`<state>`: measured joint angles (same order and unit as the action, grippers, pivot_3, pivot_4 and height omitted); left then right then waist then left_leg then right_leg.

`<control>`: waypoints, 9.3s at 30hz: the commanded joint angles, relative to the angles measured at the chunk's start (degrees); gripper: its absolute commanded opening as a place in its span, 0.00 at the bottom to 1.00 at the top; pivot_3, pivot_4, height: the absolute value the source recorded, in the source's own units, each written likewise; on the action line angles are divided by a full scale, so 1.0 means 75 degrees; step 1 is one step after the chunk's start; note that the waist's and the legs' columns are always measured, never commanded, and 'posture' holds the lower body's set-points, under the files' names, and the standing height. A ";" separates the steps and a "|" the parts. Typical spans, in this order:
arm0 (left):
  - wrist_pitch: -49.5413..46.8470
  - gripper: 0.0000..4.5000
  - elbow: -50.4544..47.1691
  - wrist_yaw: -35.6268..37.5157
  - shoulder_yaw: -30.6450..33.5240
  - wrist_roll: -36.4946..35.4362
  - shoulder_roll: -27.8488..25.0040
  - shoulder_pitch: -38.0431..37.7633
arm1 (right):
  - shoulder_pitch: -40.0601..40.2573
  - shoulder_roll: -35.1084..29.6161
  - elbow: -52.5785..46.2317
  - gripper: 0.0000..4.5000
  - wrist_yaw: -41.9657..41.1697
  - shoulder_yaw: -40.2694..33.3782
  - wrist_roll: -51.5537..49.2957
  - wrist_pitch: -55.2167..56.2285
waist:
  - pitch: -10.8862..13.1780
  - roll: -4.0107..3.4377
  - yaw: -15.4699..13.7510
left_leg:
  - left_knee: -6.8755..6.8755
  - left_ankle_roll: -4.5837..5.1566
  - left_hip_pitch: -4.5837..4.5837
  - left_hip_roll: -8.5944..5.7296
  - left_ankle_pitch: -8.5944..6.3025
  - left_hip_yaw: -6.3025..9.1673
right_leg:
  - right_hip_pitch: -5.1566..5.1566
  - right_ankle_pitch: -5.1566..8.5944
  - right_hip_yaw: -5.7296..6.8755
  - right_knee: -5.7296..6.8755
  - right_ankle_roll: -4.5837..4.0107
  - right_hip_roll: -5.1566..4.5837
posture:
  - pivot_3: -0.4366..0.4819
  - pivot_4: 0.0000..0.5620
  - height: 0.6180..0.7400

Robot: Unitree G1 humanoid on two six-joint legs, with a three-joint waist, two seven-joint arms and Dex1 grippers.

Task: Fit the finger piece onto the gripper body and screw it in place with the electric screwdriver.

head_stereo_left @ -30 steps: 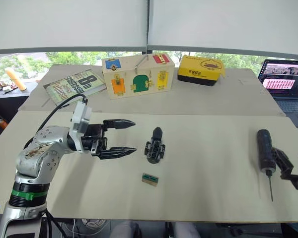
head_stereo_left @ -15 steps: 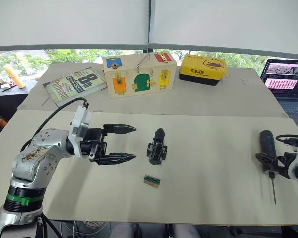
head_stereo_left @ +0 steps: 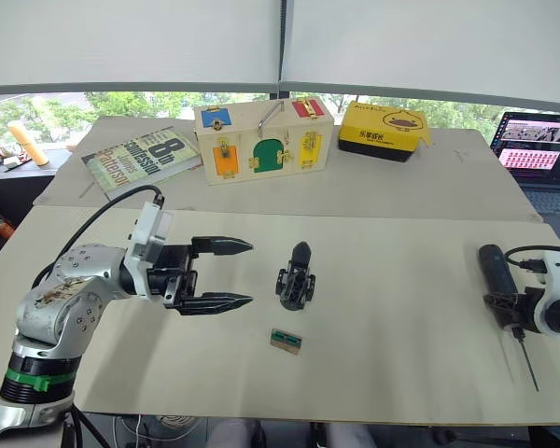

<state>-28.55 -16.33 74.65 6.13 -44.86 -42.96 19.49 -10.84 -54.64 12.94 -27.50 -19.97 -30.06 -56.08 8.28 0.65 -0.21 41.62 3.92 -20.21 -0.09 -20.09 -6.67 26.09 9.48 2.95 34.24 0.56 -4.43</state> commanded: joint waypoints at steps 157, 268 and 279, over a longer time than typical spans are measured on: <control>0.4530 1.00 0.3038 -0.0013 -0.3080 0.4309 0.1894 -0.1105 | -0.0512 0.3706 -0.5292 0.43 -0.5457 0.3841 -0.0204 0.6089 | 0.0046 -0.0062 -0.0061 | 0.0025 -0.0008 0.0013 -0.0017 0.0008 0.0039 | 0.0003 0.0010 0.0110 0.0101 -0.0046 -0.0088 | 0.48 0.27 1.00; 0.3133 1.00 0.1031 0.0395 -0.1039 0.1806 0.0595 -0.1312 | -0.1383 0.2510 -0.6166 0.43 -0.4422 0.2220 -0.2702 0.4394 | 0.0049 -0.0059 -0.0040 | 0.0024 -0.0005 -0.0001 -0.0009 0.0005 0.0049 | 0.0016 0.0011 0.0121 0.0095 -0.0047 -0.0106 | 0.48 0.27 1.00; 0.2449 1.00 0.1184 0.0026 -0.0571 0.1445 0.0636 -0.0754 | -0.1943 0.2032 -0.5415 0.43 -0.4082 0.1374 -0.3096 0.4071 | 0.0053 -0.0053 -0.0050 | 0.0024 -0.0005 -0.0001 -0.0013 0.0005 0.0043 | 0.0012 0.0011 0.0121 0.0094 -0.0046 -0.0092 | 0.48 0.27 1.00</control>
<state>-10.26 -7.17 75.20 1.04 -33.67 -38.44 13.11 -23.65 -39.44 -27.12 -58.94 -7.38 -50.86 -25.67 8.68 0.26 -0.58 41.80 3.88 -20.22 -0.18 -20.05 -6.35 26.18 9.56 3.86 34.94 0.21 -5.09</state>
